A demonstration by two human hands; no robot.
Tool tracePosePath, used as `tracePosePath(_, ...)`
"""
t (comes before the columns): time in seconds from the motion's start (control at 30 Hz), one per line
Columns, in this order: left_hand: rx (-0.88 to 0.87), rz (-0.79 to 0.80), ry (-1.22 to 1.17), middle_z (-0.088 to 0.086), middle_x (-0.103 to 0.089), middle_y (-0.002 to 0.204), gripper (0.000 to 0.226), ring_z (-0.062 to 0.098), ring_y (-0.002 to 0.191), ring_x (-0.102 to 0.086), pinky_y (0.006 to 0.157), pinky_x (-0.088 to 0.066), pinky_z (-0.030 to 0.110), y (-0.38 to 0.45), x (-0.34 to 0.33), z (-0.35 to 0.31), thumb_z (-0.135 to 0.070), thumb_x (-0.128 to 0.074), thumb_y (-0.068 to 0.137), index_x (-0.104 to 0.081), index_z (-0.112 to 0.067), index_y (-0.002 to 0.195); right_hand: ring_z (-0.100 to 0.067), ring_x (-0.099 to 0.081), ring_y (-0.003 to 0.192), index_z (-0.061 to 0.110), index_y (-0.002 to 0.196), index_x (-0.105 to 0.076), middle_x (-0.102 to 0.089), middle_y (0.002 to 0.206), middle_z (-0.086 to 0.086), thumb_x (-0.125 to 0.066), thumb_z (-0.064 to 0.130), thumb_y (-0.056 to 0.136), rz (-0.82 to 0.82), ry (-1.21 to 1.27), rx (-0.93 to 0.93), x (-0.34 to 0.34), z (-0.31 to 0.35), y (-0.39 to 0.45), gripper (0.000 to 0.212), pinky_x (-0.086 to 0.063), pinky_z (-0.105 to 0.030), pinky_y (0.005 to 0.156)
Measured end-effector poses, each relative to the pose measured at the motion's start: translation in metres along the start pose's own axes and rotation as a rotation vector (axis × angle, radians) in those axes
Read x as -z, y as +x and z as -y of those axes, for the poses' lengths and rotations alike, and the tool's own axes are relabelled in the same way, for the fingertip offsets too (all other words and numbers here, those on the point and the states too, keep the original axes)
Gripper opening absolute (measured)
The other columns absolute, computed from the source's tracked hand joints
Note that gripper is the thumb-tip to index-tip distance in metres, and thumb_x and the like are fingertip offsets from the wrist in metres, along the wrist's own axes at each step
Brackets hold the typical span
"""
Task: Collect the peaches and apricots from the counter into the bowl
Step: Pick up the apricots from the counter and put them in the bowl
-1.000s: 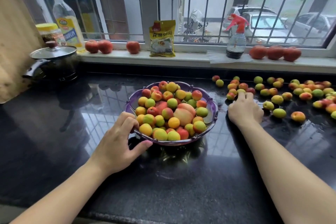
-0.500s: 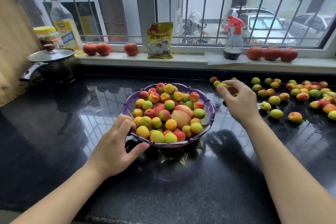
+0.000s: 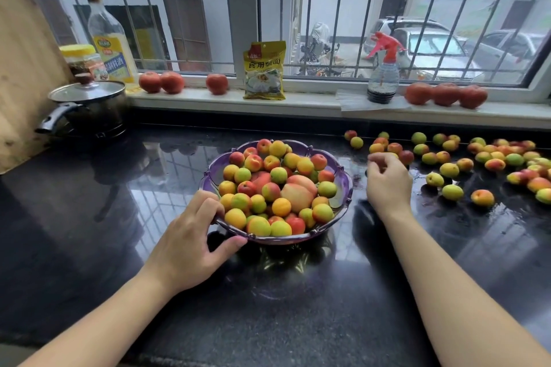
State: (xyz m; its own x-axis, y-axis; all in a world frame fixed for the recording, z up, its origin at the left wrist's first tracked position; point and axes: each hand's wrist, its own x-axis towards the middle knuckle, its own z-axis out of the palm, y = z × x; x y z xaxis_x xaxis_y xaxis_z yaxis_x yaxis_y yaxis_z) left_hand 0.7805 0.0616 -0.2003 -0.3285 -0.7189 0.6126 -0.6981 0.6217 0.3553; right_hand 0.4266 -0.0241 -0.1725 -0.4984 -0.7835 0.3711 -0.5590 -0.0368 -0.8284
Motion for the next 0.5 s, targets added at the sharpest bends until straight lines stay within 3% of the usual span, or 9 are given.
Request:
tracePosePath(0.07,0.005,-0.001,0.009,-0.005,-0.05,0.109,0.063,0.017,0.084,-0.061,0.063,-0.061,0.035,-0.001,0.0,0.001,-0.079,-0.049,0.093,-0.054,-0.016,0.102,-0.031,-0.059,0.11,0.011,0.118,-0.068,-0.067,0.12,-0.014,-0.052,0.004,0.093,-0.042,-0.073,-0.143,0.003,-0.018,0.008,0.03,-0.043,-0.029,0.087)
tracePosePath(0.13,0.008,0.0,0.013,-0.005,-0.05,0.109,0.064,0.016,0.084,-0.06,0.063,-0.06,0.033,0.0,-0.001,0.001,-0.079,-0.048,0.093,-0.054,-0.016,0.102,-0.033,-0.056,0.116,0.01,0.123,-0.064,-0.059,0.129,-0.016,-0.051,0.001,0.091,-0.098,-0.073,-0.226,0.004,-0.025,0.016,0.036,-0.04,-0.029,0.089)
tracePosePath(0.3,0.003,-0.002,0.014,-0.005,-0.05,0.109,0.064,0.016,0.083,-0.06,0.062,-0.061,0.034,0.001,-0.002,0.001,-0.079,-0.049,0.093,-0.055,-0.016,0.102,-0.042,-0.045,0.122,0.018,0.145,-0.04,-0.033,0.147,-0.016,-0.057,0.014,0.092,0.101,-0.525,-0.038,-0.016,-0.016,0.017,0.055,-0.042,-0.043,0.098)
tracePosePath(0.4,0.005,0.003,0.011,-0.005,-0.05,0.11,0.064,0.017,0.083,-0.061,0.062,-0.061,0.036,0.001,-0.001,0.001,-0.079,-0.049,0.093,-0.055,-0.015,0.102,-0.039,-0.035,0.131,0.027,0.157,-0.021,-0.016,0.161,-0.009,-0.047,0.026,0.099,0.257,-0.773,0.048,-0.025,-0.013,0.024,0.064,-0.043,-0.048,0.097)
tracePosePath(0.5,0.005,-0.001,0.002,-0.007,-0.05,0.109,0.062,0.016,0.083,-0.06,0.063,-0.06,0.034,0.001,-0.001,0.001,-0.078,-0.051,0.092,-0.055,-0.017,0.101,-0.037,-0.04,0.123,0.018,0.143,-0.044,-0.032,0.15,-0.011,-0.047,0.028,0.099,0.222,-0.823,0.089,-0.029,-0.017,0.027,0.045,-0.044,-0.045,0.087)
